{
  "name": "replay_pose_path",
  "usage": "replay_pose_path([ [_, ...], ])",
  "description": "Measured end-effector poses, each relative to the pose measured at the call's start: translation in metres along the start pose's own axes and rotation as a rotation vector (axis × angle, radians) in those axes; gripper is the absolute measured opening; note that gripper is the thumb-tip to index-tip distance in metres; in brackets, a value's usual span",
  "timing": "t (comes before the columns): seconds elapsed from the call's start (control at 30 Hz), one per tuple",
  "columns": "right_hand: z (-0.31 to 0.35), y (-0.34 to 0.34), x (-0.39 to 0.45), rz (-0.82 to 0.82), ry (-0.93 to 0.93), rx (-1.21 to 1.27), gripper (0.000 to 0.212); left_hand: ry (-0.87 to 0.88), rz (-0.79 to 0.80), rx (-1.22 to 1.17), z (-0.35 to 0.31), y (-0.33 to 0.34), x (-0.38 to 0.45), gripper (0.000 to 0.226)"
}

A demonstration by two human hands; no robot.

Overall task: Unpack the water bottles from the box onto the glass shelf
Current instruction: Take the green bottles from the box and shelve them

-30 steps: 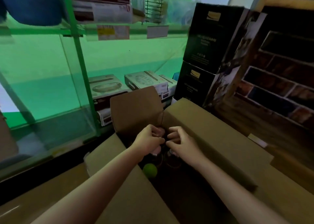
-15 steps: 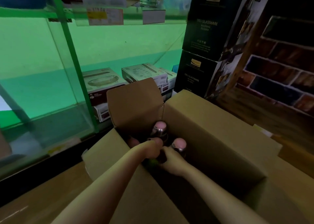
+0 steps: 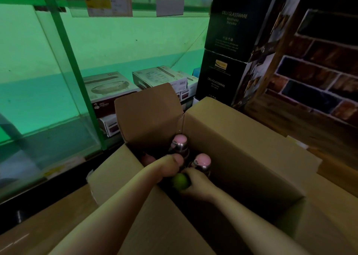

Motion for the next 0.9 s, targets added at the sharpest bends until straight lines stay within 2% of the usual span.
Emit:
replay_pose_path([
  [0.07,-0.002,-0.018,-0.006,-0.045,0.028,0.027,0.042,0.029,0.037,-0.048,-0.006,0.0,-0.003,0.019],
  [0.17,0.001,-0.054,-0.012,-0.144,0.042,-0.003,0.045,0.063,0.067,-0.23,-0.017,-0.001,-0.015,0.015],
  [0.23,0.005,-0.08,-0.015,-0.2,0.026,-0.019,0.043,0.115,0.126,-0.31,-0.028,-0.001,-0.021,0.027],
  [0.33,0.019,-0.116,-0.023,-0.255,0.007,0.019,0.049,0.176,0.145,-0.325,-0.046,-0.01,-0.03,0.057],
  [0.43,0.035,-0.152,-0.033,-0.365,0.008,0.058,0.054,0.279,0.122,-0.342,-0.069,-0.021,-0.041,0.065],
  [0.53,0.058,-0.178,-0.044,-0.426,-0.022,0.136,0.06,0.378,0.08,-0.361,-0.088,-0.035,-0.053,0.064],
  [0.67,0.102,-0.211,-0.06,-0.479,-0.12,0.117,0.052,0.474,0.008,-0.406,-0.116,-0.062,-0.076,0.056],
  [0.8,0.143,-0.236,-0.075,-0.445,-0.246,0.141,0.059,0.542,-0.049,-0.457,-0.143,-0.091,-0.104,0.055],
  [0.9,0.169,-0.249,-0.082,-0.427,-0.293,0.165,0.059,0.549,-0.15,-0.416,-0.161,-0.124,-0.124,0.04],
])
Point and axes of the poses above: each hand's wrist, its own x-axis towards the middle knuckle, its own y-axis out of the palm, z = x × y, the point moved 7 cm from there along x, towards the middle knuckle, and after that the axes turned 6 degrees about -x, right-handed, at the moved point
